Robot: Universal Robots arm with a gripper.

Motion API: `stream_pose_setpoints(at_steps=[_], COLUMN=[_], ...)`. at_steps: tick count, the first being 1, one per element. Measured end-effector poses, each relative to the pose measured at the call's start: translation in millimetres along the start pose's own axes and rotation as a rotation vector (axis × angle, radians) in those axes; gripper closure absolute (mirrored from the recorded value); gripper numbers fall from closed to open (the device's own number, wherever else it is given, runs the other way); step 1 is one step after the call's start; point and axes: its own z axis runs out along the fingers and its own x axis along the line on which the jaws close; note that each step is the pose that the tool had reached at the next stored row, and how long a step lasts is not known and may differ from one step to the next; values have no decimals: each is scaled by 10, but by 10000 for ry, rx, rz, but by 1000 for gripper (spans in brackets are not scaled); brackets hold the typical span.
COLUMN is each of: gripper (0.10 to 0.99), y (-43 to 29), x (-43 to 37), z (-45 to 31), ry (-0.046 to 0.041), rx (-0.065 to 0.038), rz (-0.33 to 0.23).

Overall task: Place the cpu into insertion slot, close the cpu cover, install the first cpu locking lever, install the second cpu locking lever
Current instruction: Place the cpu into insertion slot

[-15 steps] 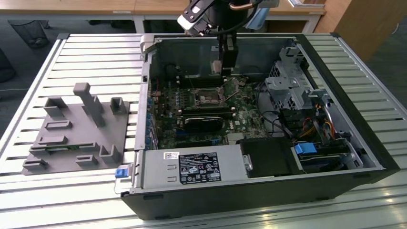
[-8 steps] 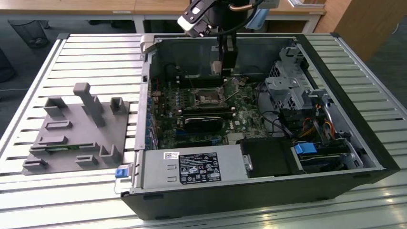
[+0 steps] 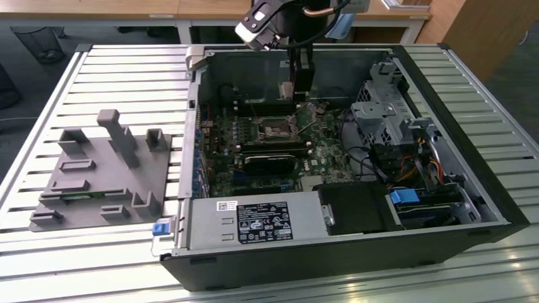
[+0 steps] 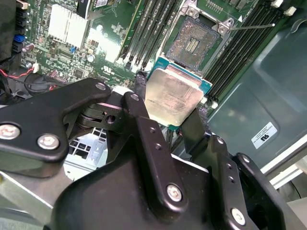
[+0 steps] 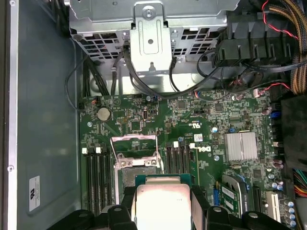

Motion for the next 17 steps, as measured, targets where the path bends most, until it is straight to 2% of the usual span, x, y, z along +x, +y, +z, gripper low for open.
stream_pose_setpoints(at_steps=[17], gripper=[541], y=[-4], x=[-1], z=[50], ry=[0], rx=[0], rz=[0])
